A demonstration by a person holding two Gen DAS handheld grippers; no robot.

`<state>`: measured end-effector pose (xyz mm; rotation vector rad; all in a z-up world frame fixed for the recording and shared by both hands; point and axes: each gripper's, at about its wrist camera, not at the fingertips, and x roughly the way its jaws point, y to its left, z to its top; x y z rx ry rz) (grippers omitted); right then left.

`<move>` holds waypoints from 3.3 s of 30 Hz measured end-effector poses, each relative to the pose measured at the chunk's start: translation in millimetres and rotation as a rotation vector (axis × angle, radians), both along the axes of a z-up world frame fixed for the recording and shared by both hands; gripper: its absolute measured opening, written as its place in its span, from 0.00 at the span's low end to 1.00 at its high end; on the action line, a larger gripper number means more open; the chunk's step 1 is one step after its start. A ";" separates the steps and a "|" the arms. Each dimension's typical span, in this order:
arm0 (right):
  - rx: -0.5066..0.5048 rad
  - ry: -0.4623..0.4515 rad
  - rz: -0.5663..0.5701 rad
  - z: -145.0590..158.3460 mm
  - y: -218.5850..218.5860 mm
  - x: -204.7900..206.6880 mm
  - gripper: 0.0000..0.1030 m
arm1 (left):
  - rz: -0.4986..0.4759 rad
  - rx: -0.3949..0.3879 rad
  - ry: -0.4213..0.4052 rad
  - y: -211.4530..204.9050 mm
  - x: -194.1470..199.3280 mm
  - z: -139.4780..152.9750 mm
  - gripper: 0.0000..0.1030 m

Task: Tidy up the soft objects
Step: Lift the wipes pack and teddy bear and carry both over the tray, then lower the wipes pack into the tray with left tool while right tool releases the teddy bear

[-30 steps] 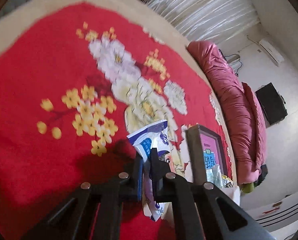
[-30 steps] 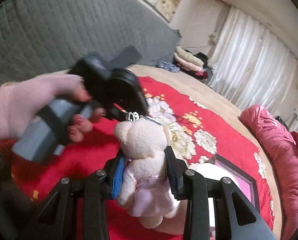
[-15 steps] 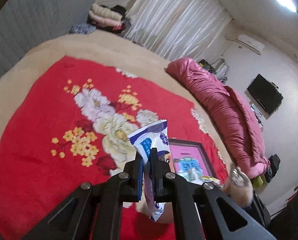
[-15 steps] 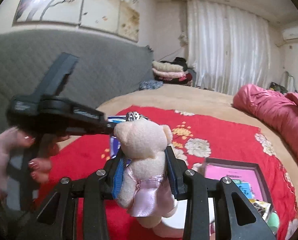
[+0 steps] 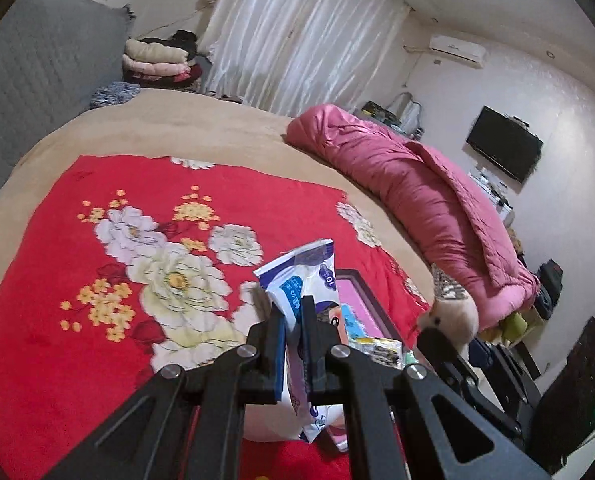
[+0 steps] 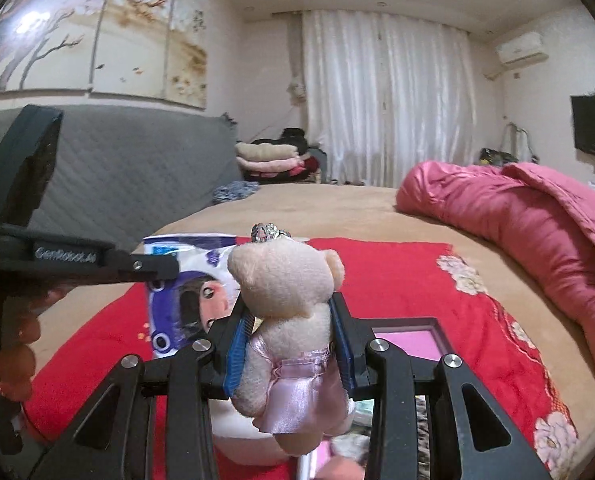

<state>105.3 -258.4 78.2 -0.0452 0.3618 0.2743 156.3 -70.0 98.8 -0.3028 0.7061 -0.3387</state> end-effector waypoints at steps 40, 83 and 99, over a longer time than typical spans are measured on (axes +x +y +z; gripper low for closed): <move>0.134 0.365 -0.250 -91.9 -162.8 51.6 0.38 | -0.189 0.299 0.192 -178.7 31.3 -107.0 0.07; 0.169 0.296 -0.305 -82.9 -179.9 29.7 0.72 | -0.172 0.281 0.170 -178.1 39.3 -102.1 0.55; 0.133 0.266 -0.316 -65.6 -172.0 11.2 0.73 | -0.142 0.223 0.084 -160.0 14.2 -67.9 0.69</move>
